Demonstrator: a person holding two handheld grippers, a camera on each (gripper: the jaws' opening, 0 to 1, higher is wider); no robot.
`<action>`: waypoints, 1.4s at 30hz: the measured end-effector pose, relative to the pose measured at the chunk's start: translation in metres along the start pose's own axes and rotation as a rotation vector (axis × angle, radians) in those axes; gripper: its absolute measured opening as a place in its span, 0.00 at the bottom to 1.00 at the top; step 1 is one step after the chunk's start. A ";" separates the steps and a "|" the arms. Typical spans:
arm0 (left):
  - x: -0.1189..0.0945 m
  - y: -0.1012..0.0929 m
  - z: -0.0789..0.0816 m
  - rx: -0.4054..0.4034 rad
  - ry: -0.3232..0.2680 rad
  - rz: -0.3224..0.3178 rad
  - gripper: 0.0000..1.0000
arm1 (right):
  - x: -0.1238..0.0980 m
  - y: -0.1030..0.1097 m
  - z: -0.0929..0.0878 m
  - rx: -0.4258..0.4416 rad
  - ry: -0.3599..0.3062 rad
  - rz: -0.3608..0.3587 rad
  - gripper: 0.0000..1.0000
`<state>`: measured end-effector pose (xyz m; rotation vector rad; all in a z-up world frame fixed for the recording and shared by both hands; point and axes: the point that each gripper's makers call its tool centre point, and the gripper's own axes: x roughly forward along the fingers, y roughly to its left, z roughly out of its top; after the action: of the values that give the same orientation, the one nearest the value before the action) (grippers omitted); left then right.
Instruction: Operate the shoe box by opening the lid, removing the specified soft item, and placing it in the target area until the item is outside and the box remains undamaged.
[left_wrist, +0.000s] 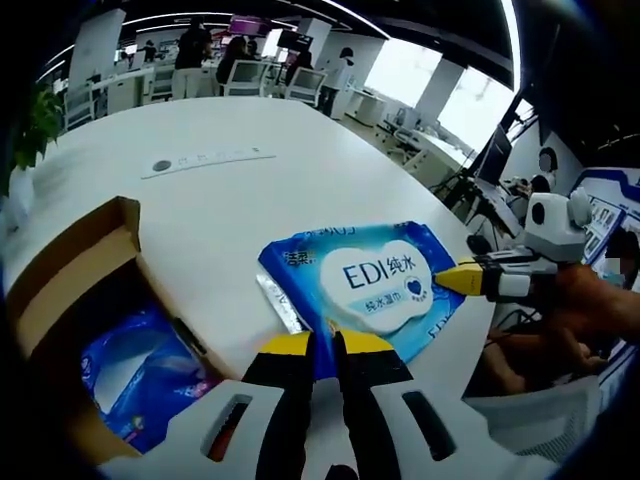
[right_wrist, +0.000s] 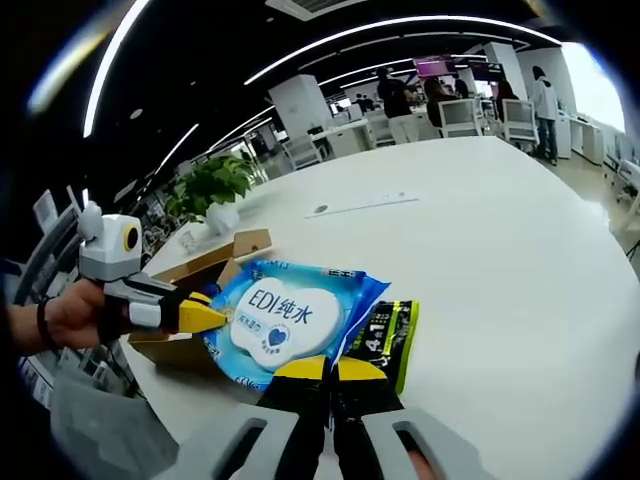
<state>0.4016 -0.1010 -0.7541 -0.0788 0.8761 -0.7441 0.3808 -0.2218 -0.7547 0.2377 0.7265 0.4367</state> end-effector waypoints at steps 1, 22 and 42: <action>0.000 0.000 0.001 0.000 0.000 0.001 0.07 | 0.001 -0.001 0.000 -0.001 0.003 0.000 0.00; 0.021 0.011 0.003 0.049 0.052 0.030 0.08 | 0.034 -0.027 0.008 -0.020 0.051 0.001 0.00; 0.049 0.001 -0.002 0.256 0.130 0.018 0.00 | 0.048 -0.047 -0.004 -0.019 0.070 -0.007 0.00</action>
<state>0.4204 -0.1303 -0.7887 0.2068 0.8969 -0.8457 0.4238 -0.2405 -0.8028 0.2025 0.7913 0.4470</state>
